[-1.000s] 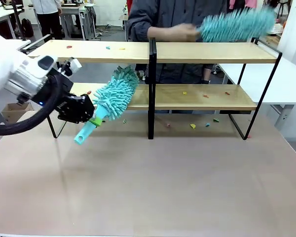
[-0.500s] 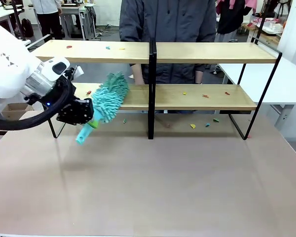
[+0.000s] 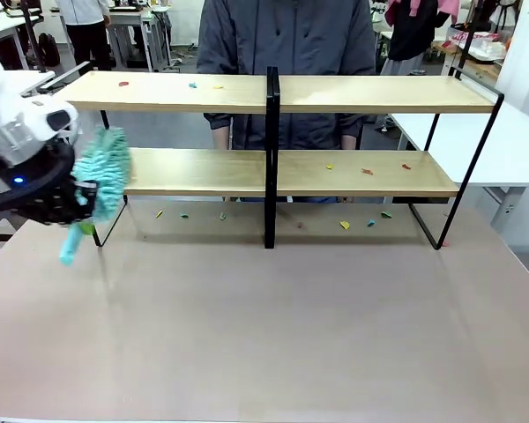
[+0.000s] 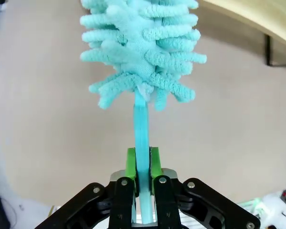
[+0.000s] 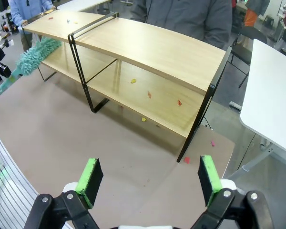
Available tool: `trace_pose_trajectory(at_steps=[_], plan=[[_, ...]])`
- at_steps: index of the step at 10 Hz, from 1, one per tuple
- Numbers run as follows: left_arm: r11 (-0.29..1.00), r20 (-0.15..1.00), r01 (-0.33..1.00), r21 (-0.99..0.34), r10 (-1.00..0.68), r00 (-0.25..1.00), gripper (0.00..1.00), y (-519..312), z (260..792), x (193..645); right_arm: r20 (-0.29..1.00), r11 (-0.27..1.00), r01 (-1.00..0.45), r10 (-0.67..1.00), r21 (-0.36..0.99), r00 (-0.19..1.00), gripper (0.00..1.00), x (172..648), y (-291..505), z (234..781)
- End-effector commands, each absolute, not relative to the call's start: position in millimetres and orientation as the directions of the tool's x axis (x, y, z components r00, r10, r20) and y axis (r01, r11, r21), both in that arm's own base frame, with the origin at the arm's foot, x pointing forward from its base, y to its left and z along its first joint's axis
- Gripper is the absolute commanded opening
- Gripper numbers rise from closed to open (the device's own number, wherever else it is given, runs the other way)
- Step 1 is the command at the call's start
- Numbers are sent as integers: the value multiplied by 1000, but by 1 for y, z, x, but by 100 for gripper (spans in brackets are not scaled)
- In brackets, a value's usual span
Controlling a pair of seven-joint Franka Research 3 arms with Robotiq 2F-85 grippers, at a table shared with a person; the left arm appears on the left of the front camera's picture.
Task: Clean the shelves.
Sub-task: Clean a randomly selected level of the Shelf with the Duster.
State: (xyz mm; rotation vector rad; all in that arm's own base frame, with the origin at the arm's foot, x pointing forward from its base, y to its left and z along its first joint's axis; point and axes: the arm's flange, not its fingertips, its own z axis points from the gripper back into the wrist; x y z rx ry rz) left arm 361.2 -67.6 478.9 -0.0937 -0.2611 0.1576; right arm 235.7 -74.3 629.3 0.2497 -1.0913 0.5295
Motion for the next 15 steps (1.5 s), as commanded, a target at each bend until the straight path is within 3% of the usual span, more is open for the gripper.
trace_pose_trajectory(at_steps=[1,4,7,9,12,15], plan=[[978,269,-175,-116,201,942,12,-51,488,352,892,851,-521,283,-64,353,100,236,-75,629],[960,340,-38,-278,136,931,12,-52,503,351,892,851,-521,283,-64,353,100,236,-75,629],[945,312,30,-325,77,947,12,-53,503,346,892,851,-521,283,-64,353,100,236,-75,629],[891,273,141,-431,-20,962,12,-39,519,333,892,851,-521,283,-64,353,100,236,-75,629],[762,191,312,-568,-246,950,12,13,551,291,892,851,-521,283,-64,353,100,236,-75,629],[559,326,424,-713,-271,906,12,91,600,232,892,851,-521,283,-64,353,100,236,-75,629]])
